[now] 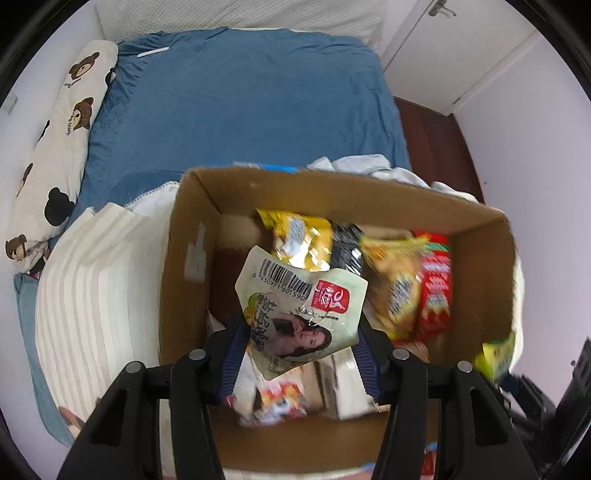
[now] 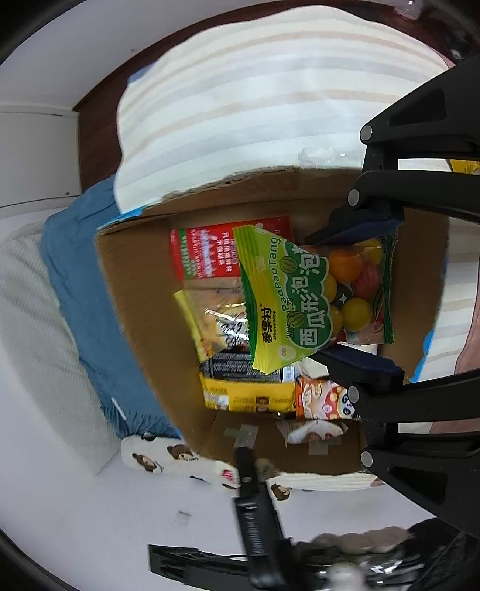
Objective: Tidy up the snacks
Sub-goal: 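Carry both packs into the box and open both tools, then move both tools back toward the last snacks on the bed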
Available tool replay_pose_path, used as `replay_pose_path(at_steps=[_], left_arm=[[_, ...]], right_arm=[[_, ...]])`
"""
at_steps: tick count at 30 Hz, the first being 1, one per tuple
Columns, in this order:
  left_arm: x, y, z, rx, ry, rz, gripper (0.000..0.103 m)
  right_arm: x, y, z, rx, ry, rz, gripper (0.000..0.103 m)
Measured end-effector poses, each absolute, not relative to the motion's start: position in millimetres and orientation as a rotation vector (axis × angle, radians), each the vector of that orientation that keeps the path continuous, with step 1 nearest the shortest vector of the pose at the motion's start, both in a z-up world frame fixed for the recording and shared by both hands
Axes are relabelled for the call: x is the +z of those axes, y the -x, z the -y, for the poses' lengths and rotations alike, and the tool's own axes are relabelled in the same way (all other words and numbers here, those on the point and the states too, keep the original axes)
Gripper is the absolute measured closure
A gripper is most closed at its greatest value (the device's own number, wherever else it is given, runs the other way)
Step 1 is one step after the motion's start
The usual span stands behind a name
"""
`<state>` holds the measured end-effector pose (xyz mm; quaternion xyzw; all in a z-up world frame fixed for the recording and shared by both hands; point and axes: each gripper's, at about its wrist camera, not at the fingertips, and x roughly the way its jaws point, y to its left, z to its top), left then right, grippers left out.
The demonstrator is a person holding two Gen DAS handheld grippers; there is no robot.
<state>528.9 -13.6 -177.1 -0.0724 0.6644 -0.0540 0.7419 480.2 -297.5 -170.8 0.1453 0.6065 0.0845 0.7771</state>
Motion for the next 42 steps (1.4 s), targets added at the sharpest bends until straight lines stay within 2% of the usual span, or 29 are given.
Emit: replay_pose_path(at_steps=[2,4,5,6,9,16,26,27,28,29,33,42], left_arm=[[-187.9,-543.1,11.7,-0.109,0.141,-1.474,0.050],[-197.9,-555.1,9.6,-0.065,0.104,-1.499,0.048],[-201.5,-563.6,7.9,-0.044,0.083,-1.504,0.050],[-203.7,-568.3,6.6,-0.050,0.083,-1.503,0.049],[-207.6,-580.5,-2.9,-0.035,0.122,-1.503,0.038],[-202.9,-569.3,-7.0,-0.051,0.135,-1.480,0.037],[-185.5,-489.2,7.8,-0.088,0.137,-1.404,0.037],[-182.7,-481.6,9.5,-0.085,0.122,-1.391,0.029],[-178.3,-471.3,12.8,-0.081,0.098,-1.369,0.013],[-174.1,-464.2,13.9,-0.079,0.085,-1.351,0.008],[-152.5,-433.2,19.7,-0.074,0.046,-1.265,0.008],[-108.2,-377.0,21.4,-0.079,0.058,-1.135,0.008]], right_arm=[[-178.3,-483.0,297.4,0.171,-0.320,-1.330,0.049],[-189.6,-490.0,298.3,0.163,-0.361,-1.366,0.041],[-189.9,-488.6,298.3,0.149,-0.374,-1.371,0.018],[-192.0,-489.1,298.5,0.136,-0.377,-1.372,0.008],[-192.1,-489.6,292.4,0.124,-0.350,-1.377,0.008],[-191.8,-490.7,277.7,0.105,-0.264,-1.391,0.007],[-176.0,-474.8,269.3,0.079,-0.209,-1.351,0.007],[-173.1,-470.1,269.4,0.070,-0.203,-1.341,0.007],[-171.4,-467.5,269.3,0.070,-0.203,-1.334,0.007],[-168.2,-462.7,268.9,0.073,-0.202,-1.324,0.007],[-154.5,-446.9,264.2,0.070,-0.153,-1.287,0.004],[-109.2,-399.6,260.0,0.060,-0.101,-1.165,0.004]])
